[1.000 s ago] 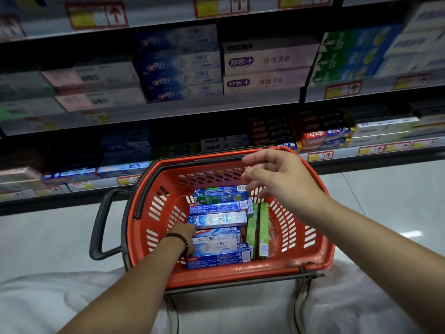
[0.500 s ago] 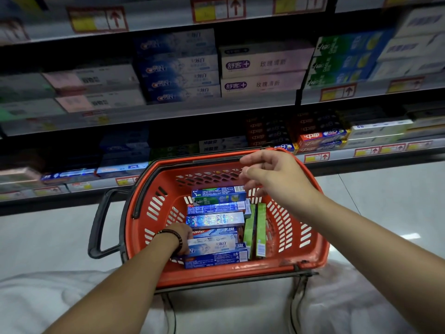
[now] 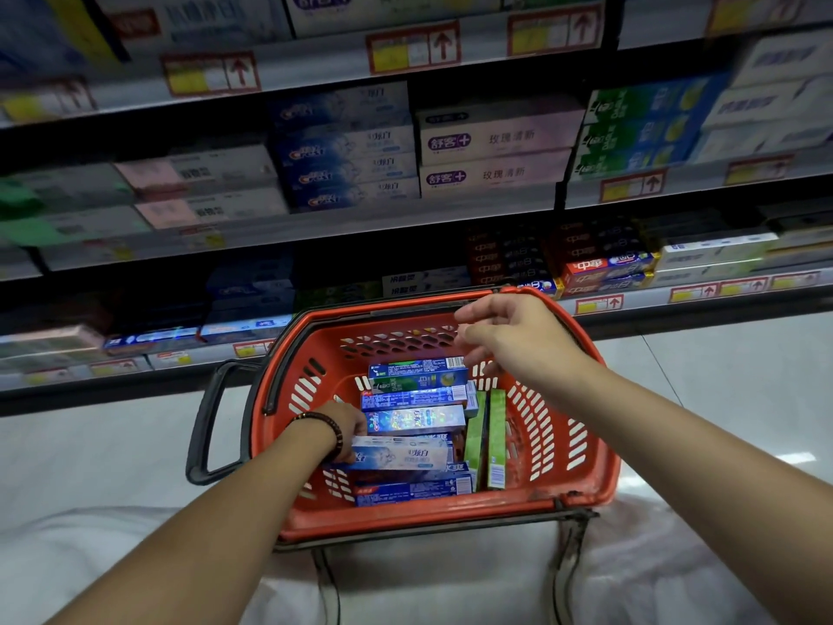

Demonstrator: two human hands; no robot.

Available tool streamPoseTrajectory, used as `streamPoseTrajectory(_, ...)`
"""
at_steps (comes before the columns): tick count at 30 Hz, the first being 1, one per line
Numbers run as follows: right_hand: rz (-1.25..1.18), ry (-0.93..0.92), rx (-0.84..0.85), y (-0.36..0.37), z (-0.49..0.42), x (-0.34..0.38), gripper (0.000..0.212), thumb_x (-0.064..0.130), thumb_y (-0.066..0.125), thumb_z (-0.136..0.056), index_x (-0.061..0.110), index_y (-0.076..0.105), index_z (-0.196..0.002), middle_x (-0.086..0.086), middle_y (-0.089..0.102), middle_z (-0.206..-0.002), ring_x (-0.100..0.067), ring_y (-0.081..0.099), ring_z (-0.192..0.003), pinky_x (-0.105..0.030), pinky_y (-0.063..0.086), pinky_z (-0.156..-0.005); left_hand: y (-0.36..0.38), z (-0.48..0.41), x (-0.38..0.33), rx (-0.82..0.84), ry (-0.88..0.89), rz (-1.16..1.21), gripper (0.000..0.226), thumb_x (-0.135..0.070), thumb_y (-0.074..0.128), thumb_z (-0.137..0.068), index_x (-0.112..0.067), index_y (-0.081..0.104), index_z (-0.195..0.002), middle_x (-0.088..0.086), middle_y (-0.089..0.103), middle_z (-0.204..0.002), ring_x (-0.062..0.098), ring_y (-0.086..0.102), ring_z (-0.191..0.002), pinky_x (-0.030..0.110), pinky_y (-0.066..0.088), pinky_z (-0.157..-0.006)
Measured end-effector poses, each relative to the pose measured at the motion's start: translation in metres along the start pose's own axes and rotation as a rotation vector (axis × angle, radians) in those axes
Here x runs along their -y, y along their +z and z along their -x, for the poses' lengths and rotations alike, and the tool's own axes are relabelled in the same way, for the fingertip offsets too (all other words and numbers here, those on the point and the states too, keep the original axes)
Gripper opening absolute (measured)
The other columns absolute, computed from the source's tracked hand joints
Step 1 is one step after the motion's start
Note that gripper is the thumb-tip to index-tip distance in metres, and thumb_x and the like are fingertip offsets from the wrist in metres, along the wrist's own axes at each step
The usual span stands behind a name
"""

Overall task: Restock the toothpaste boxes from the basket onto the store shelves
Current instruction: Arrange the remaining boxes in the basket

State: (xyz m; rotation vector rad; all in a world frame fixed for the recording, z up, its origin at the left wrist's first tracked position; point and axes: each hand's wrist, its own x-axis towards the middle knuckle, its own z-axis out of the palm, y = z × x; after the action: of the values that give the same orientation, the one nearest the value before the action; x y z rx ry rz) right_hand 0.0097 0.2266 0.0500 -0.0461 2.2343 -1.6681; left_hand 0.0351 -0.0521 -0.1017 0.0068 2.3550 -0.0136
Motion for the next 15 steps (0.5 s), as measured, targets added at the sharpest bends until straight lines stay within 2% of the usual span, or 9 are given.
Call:
streamPoseTrajectory(9, 0.089, 0.015, 0.019, 0.0, -0.007, -0.008, 0.012, 0.016, 0.072, -0.098, 0.018, 0.074, -0.11, -0.001, 0.08, -0.098, -0.02, 0.079, -0.079, -0.04, 0.064, -0.072, -0.04, 0.024, 0.003, -0.085, 0.054, 0.064, 0.035, -0.023, 0.08, -0.09, -0.023, 0.066, -0.122, 0.001, 0.063, -0.129, 0.021, 0.061, -0.113, 0.027, 0.047, -0.087)
streamPoseTrajectory(12, 0.114, 0.025, 0.013, -0.001, -0.011, -0.011, 0.01, 0.017, 0.073, -0.098, 0.019, 0.074, -0.108, -0.001, 0.08, -0.098, -0.019, 0.079, -0.079, -0.034, 0.063, -0.065, -0.055, 0.034, 0.004, -0.112, 0.08, 0.125, 0.031, -0.021, 0.08, -0.09, -0.023, 0.067, -0.118, -0.003, 0.062, -0.116, 0.017, 0.059, -0.102, 0.029, 0.047, -0.084)
streamPoseTrajectory(15, 0.147, 0.027, 0.009, -0.002, -0.014, -0.015, 0.01, 0.018, 0.074, -0.098, 0.02, 0.074, -0.107, -0.001, 0.079, -0.099, -0.017, 0.078, -0.077, -0.031, 0.059, -0.063, -0.07, 0.044, 0.006, -0.153, 0.109, 0.207, 0.035, -0.021, 0.083, -0.088, -0.027, 0.066, -0.119, -0.007, 0.059, -0.111, 0.017, 0.061, -0.1, 0.028, 0.047, -0.081)
